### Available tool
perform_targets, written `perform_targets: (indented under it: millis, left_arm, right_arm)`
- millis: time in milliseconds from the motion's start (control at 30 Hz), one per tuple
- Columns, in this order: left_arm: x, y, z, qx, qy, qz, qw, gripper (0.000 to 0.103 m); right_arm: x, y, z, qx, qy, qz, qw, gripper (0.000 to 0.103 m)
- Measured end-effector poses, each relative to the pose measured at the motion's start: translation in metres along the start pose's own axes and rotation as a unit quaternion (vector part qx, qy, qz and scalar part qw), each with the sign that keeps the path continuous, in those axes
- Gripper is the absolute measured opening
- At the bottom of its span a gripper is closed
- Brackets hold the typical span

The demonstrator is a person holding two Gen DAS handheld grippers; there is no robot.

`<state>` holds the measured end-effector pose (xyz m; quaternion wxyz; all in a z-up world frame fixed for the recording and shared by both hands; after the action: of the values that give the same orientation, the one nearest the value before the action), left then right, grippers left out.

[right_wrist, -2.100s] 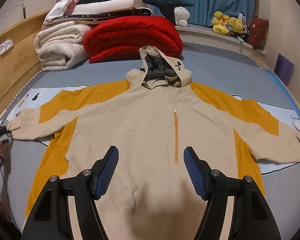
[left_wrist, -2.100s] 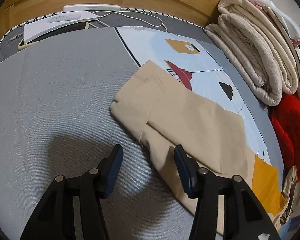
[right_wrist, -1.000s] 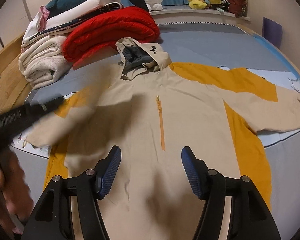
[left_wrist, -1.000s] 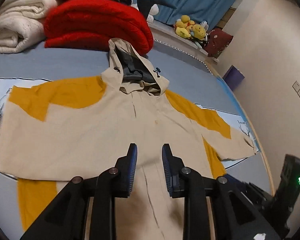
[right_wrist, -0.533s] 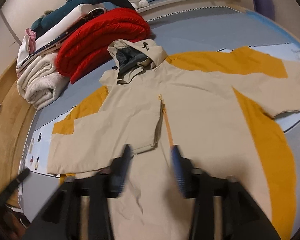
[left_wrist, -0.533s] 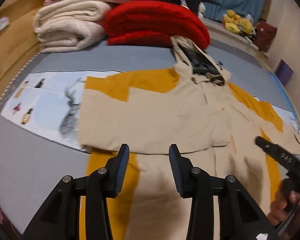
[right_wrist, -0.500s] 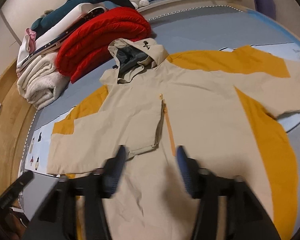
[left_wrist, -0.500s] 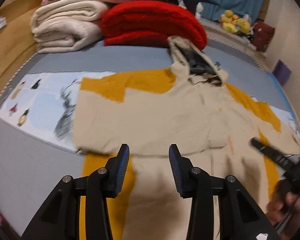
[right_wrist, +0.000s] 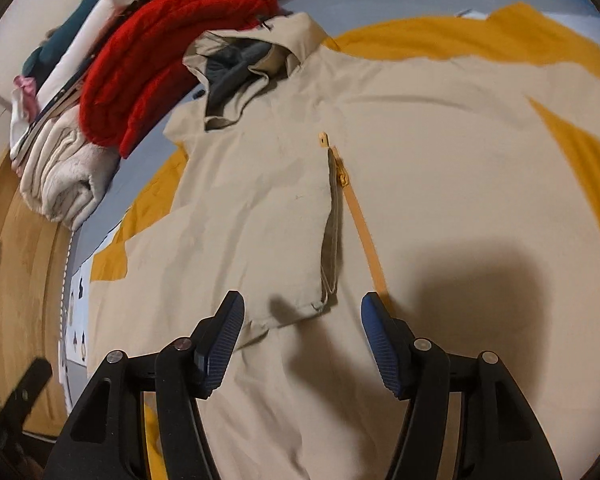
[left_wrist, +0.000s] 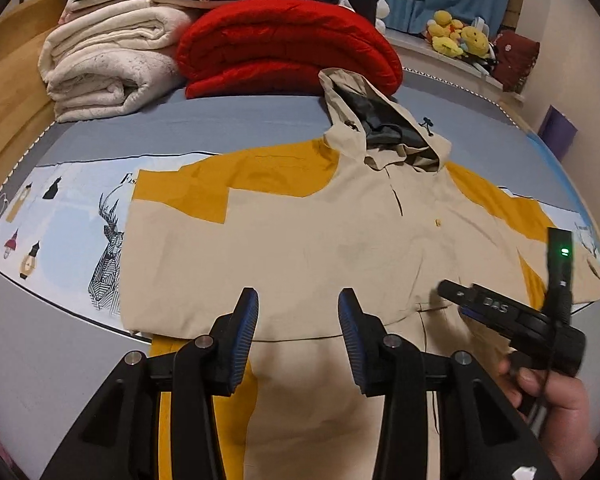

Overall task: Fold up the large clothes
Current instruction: 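Grasp the other sleeve cuff with the right gripper and fold it inward, then open the right gripper and withdraw it from the folded sleeve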

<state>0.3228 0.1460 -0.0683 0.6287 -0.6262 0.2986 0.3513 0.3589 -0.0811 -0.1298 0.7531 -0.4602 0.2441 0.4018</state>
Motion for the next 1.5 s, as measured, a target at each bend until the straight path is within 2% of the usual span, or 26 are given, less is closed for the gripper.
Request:
perform_targets:
  millis: [33,100,167,200,267,400,567,633,733,867,1000,1133,1167,1200,1233,1267,1300,1367,1433,1467,1500]
  left_arm:
    - [0.0,0.0,-0.001,0.002,0.0,-0.001,1.0,0.038]
    - [-0.001,0.0,-0.002,0.008,0.002,-0.001,1.0,0.038]
    - [-0.001,0.0,-0.003,0.013,0.004,-0.001,0.9999,0.038]
    - [0.0,0.0,-0.003,0.015,0.003,0.0,0.9999,0.038]
    - [0.001,0.0,-0.001,0.01,0.005,0.002,0.9999,0.038]
    - [0.0,-0.001,0.003,0.003,0.005,0.0,1.0,0.038]
    - [-0.003,0.001,0.002,0.008,0.003,-0.003,1.0,0.038]
    - [-0.002,0.001,0.002,0.007,0.004,-0.002,1.0,0.038]
    - [0.001,0.001,0.001,0.004,0.006,0.001,1.0,0.038]
    - [0.003,0.002,-0.001,0.006,0.008,0.006,0.9999,0.038]
    - [0.01,0.005,0.001,-0.004,0.017,0.019,0.9997,0.038]
    - [0.024,0.012,0.0,-0.011,0.034,0.049,0.9982,0.038]
    - [0.027,0.014,0.001,-0.016,0.04,0.056,0.9975,0.038]
    - [0.03,0.016,0.003,-0.025,0.045,0.062,0.9968,0.038]
    - [0.033,0.018,0.008,-0.038,0.046,0.066,0.996,0.038]
    - [0.034,0.018,0.012,-0.044,0.042,0.068,0.9959,0.038]
    - [0.035,0.018,0.016,-0.049,0.03,0.069,0.996,0.038]
    - [0.035,0.018,0.021,-0.052,0.019,0.068,0.9961,0.038]
    - [0.035,0.018,0.027,-0.058,0.019,0.067,0.9959,0.038]
    - [0.035,0.018,0.03,-0.061,0.016,0.066,0.9958,0.038]
    - [0.034,0.017,0.037,-0.068,0.008,0.065,0.9956,0.038]
  right_arm:
    - [0.011,-0.002,0.0,-0.002,0.002,0.002,1.0,0.059]
    - [0.032,-0.009,-0.001,-0.008,0.015,0.001,1.0,0.05]
    - [0.05,-0.018,-0.003,-0.006,0.015,0.001,1.0,0.028]
    - [0.052,-0.02,-0.003,-0.006,0.015,-0.003,1.0,0.025]
    - [0.055,-0.029,0.001,-0.013,0.012,-0.02,1.0,0.01]
    - [0.044,-0.037,0.021,-0.042,0.0,-0.067,0.997,0.008]
    - [-0.004,-0.06,0.037,-0.076,-0.001,-0.155,0.985,0.007]
    - [-0.022,-0.074,0.031,-0.073,0.007,-0.186,0.98,0.007]
    - [-0.044,-0.096,0.013,-0.066,0.046,-0.226,0.971,0.007]
    - [-0.06,-0.121,-0.018,-0.042,0.095,-0.247,0.963,0.007]
    - [-0.059,-0.138,-0.046,-0.013,0.138,-0.246,0.959,0.008]
    - [-0.065,-0.151,-0.072,0.023,0.175,-0.269,0.947,0.013]
    - [-0.065,-0.153,-0.077,0.023,0.173,-0.273,0.946,0.017]
    - [-0.063,-0.153,-0.077,0.02,0.166,-0.27,0.948,0.02]
    - [-0.057,-0.15,-0.077,0.017,0.159,-0.263,0.952,0.028]
    - [-0.049,-0.149,-0.078,0.016,0.146,-0.247,0.958,0.036]
    - [-0.038,-0.148,-0.079,0.02,0.125,-0.223,0.967,0.039]
    - [-0.014,-0.147,-0.083,0.027,0.086,-0.166,0.982,0.041]
    - [0.019,-0.141,-0.087,0.029,0.069,-0.103,0.992,0.041]
    - [0.032,-0.136,-0.092,0.032,0.077,-0.083,0.993,0.041]
    - [0.043,-0.133,-0.099,0.035,0.104,-0.065,0.992,0.041]
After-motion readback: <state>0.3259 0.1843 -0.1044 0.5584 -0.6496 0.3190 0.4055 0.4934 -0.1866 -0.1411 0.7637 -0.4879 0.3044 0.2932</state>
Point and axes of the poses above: each gripper's, at about its wrist camera, not at the fingertips, and x roughly the way its jaws point, z to its left, y to its underside, the point moved 3 cm from there along x, roughly the way its jaws point, and after that the axes turned 11 degrees about x, right-handed, at the moved point
